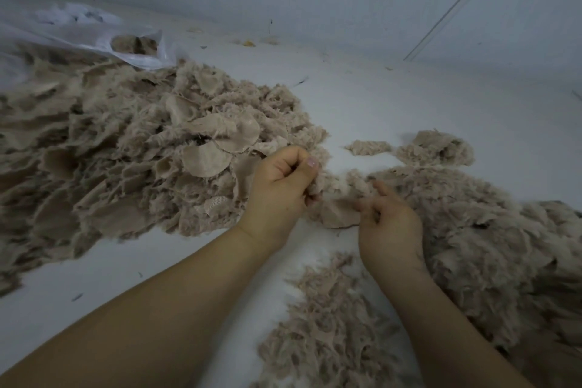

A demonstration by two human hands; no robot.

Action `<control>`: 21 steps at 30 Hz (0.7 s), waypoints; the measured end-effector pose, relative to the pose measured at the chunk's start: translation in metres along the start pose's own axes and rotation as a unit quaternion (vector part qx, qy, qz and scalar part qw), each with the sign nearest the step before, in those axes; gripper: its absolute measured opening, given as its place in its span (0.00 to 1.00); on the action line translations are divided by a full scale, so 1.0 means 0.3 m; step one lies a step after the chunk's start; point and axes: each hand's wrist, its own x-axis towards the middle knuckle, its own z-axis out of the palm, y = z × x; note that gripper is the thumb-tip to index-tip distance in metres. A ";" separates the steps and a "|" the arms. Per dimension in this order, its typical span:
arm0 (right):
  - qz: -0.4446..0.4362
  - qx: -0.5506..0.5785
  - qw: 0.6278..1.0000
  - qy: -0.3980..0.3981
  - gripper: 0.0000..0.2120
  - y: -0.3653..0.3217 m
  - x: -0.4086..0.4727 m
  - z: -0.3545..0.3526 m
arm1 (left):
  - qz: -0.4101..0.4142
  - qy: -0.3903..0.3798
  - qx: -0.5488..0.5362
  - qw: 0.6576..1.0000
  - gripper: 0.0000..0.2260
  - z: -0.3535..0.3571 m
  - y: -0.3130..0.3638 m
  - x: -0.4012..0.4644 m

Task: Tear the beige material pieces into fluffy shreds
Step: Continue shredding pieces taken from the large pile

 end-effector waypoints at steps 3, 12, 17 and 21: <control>-0.060 0.038 0.997 0.034 0.25 -0.018 -0.022 -0.003 | 0.001 -0.019 -0.013 1.000 0.10 -0.002 0.005 -0.002; -0.012 0.274 0.962 -0.010 0.10 -0.026 -0.023 -0.011 | 0.011 -0.082 0.070 0.994 0.06 0.024 0.000 -0.044; 0.018 0.320 0.947 -0.028 0.05 -0.009 -0.016 -0.013 | -0.034 -0.073 0.091 0.993 0.11 0.024 -0.011 -0.033; -0.016 0.313 0.949 -0.039 0.09 -0.016 -0.022 -0.012 | -0.092 -0.080 0.091 0.988 0.05 0.019 -0.026 -0.021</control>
